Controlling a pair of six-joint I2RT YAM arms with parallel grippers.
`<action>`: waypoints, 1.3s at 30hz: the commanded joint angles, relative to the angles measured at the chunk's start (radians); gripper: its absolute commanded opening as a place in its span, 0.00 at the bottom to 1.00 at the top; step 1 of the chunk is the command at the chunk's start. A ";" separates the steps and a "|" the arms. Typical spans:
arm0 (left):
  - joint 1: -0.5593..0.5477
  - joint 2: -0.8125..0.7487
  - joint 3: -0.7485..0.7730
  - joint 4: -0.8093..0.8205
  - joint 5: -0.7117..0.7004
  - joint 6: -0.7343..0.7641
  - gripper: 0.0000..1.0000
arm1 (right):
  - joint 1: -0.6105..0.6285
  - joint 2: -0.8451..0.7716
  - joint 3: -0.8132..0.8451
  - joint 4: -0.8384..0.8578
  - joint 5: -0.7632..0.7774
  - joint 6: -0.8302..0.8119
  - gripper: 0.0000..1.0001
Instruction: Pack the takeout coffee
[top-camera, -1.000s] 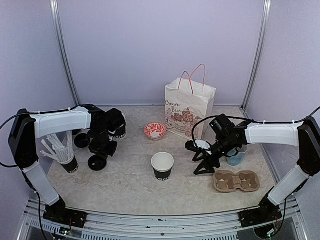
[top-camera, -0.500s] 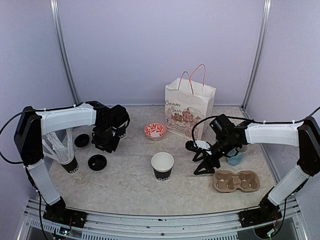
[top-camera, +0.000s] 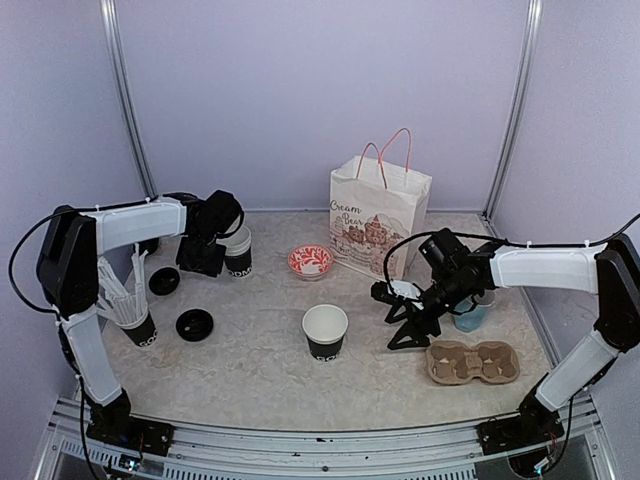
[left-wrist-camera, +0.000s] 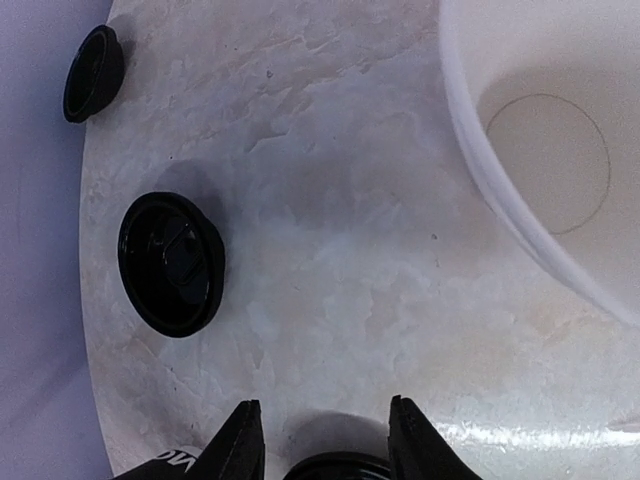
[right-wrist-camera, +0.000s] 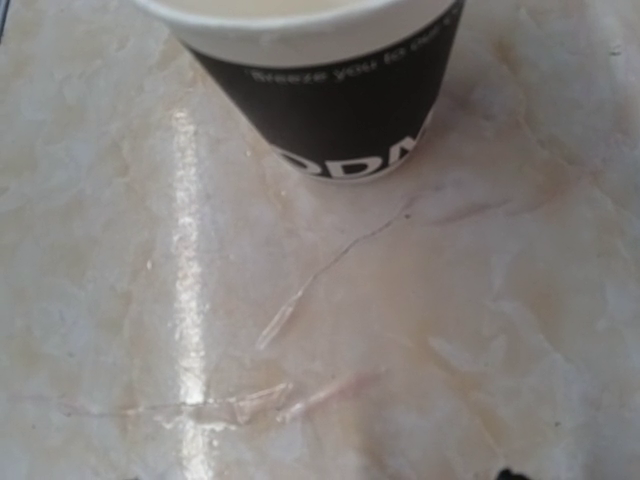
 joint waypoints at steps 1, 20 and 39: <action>0.039 0.068 0.018 0.040 -0.053 0.014 0.42 | 0.010 -0.020 -0.002 -0.009 -0.006 -0.013 0.75; 0.193 0.155 -0.089 0.208 -0.066 0.108 0.45 | 0.012 -0.015 -0.003 -0.016 -0.003 -0.021 0.75; 0.219 0.209 -0.049 0.195 -0.055 0.132 0.17 | 0.013 -0.010 -0.003 -0.024 -0.001 -0.026 0.75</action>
